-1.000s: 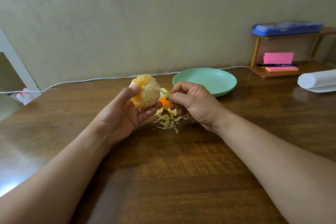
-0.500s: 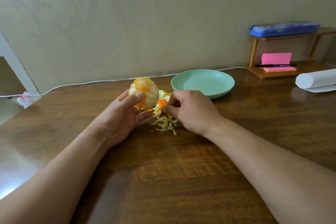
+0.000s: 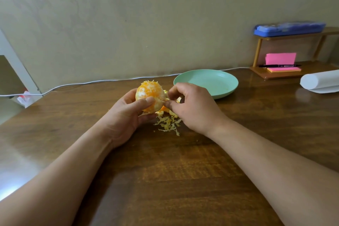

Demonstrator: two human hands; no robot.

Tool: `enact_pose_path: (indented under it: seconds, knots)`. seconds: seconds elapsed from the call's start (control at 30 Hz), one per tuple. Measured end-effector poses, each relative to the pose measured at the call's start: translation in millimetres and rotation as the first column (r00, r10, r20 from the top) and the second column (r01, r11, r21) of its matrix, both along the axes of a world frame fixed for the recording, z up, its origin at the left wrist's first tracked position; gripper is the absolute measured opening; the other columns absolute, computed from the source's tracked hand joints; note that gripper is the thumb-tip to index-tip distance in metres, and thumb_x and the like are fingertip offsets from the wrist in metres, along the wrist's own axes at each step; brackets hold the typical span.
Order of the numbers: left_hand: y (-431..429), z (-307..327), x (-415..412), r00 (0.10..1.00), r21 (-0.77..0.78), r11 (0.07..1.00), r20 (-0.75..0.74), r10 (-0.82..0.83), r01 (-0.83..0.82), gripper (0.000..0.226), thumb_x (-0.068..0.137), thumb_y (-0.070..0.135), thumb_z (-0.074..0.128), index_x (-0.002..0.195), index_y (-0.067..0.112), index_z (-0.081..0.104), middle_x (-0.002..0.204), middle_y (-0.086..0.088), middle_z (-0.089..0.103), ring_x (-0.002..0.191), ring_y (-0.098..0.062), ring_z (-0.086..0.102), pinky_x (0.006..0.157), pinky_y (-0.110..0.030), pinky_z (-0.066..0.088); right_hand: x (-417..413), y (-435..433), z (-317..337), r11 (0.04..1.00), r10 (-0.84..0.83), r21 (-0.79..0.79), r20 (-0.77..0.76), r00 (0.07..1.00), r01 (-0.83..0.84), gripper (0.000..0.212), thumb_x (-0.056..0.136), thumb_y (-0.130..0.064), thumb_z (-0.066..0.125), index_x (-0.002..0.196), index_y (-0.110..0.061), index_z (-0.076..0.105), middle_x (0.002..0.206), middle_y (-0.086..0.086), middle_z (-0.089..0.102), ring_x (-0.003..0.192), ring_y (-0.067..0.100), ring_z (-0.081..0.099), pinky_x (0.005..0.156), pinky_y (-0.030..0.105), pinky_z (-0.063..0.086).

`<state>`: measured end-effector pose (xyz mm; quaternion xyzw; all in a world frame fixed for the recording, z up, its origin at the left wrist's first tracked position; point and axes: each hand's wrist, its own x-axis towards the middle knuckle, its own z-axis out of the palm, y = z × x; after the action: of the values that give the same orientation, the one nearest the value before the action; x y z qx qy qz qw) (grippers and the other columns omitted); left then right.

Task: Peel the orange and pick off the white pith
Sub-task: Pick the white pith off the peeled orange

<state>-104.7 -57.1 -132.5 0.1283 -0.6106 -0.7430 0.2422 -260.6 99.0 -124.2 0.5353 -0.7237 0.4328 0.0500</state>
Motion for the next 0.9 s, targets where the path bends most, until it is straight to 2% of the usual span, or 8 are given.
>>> enact_pose_path:
  seconds: [0.13,0.3,0.5,0.67,0.73,0.8,0.9]
  knots:
    - [-2.0,0.2,0.4,0.999,-0.043,0.999,0.030,0.025,-0.024,0.069,0.082,0.021,0.082,0.146,0.011,0.058,0.136,-0.015,0.071,0.119,-0.031,0.073,0.092,-0.044,0.063,1.1,0.8,-1.4,1.000,0.023,-0.016,0.029,0.999,-0.022,0.020,0.104,-0.041,0.065,0.103,-0.026,0.078,0.091,-0.015,0.073,0.084,0.005,0.067,0.075,0.031,0.058]
    - [1.0,-1.3,0.0,0.997,-0.092,0.995,0.063,0.033,-0.027,0.067,0.080,0.019,0.083,0.143,0.010,0.060,0.131,-0.015,0.073,0.118,-0.032,0.074,0.098,-0.046,0.063,0.1,1.3,-0.1,1.000,0.018,0.025,0.024,1.000,-0.019,0.017,0.102,-0.041,0.069,0.103,-0.026,0.077,0.088,-0.013,0.073,0.079,0.007,0.067,0.071,0.031,0.058]
    - [1.7,-0.6,-0.8,0.994,-0.105,0.993,0.094,0.056,-0.046,0.072,0.076,0.022,0.087,0.142,0.009,0.060,0.132,-0.017,0.072,0.119,-0.032,0.074,0.100,-0.049,0.062,1.4,1.6,1.2,0.998,0.015,0.062,-0.122,0.992,-0.007,0.019,0.104,-0.033,0.066,0.093,-0.020,0.075,0.075,-0.008,0.068,0.067,0.010,0.063,0.060,0.029,0.052]
    - [0.3,-0.7,-1.4,0.991,-0.114,0.992,0.119,0.064,-0.050,0.079,0.072,0.029,0.094,0.142,0.011,0.062,0.133,-0.016,0.072,0.118,-0.031,0.074,0.093,-0.043,0.063,0.5,-0.3,0.7,1.000,0.004,0.009,-0.184,0.983,-0.002,0.019,0.101,-0.027,0.067,0.085,-0.018,0.071,0.075,-0.007,0.067,0.069,0.011,0.063,0.062,0.031,0.053]
    - [-0.4,-1.1,-1.1,0.992,-0.112,0.993,0.115,0.051,-0.038,0.084,0.069,0.033,0.095,0.142,0.011,0.062,0.133,-0.015,0.072,0.118,-0.031,0.074,0.091,-0.041,0.062,-0.8,-0.6,0.2,1.000,-0.001,-0.013,-0.153,0.988,-0.001,0.016,0.100,-0.024,0.068,0.086,-0.018,0.071,0.075,-0.008,0.067,0.070,0.010,0.063,0.061,0.027,0.051]
    - [-0.5,-1.2,-1.3,0.994,-0.089,0.996,0.104,0.030,-0.021,0.078,0.074,0.032,0.093,0.143,0.011,0.061,0.134,-0.015,0.072,0.119,-0.031,0.073,0.093,-0.042,0.062,-2.1,0.3,-1.1,0.999,0.017,-0.032,-0.068,0.998,-0.020,0.013,0.100,-0.022,0.069,0.088,-0.020,0.073,0.077,-0.009,0.069,0.070,0.008,0.064,0.060,0.023,0.050]
    - [-2.4,-0.2,0.4,0.996,-0.051,0.999,0.087,0.010,-0.005,0.068,0.083,0.027,0.084,0.144,0.010,0.060,0.136,-0.016,0.071,0.122,-0.033,0.071,0.101,-0.048,0.061,-1.0,1.9,-1.8,0.998,0.061,-0.027,0.038,0.997,-0.060,0.008,0.102,-0.022,0.069,0.105,-0.020,0.076,0.090,-0.010,0.073,0.081,0.005,0.068,0.069,0.017,0.057]
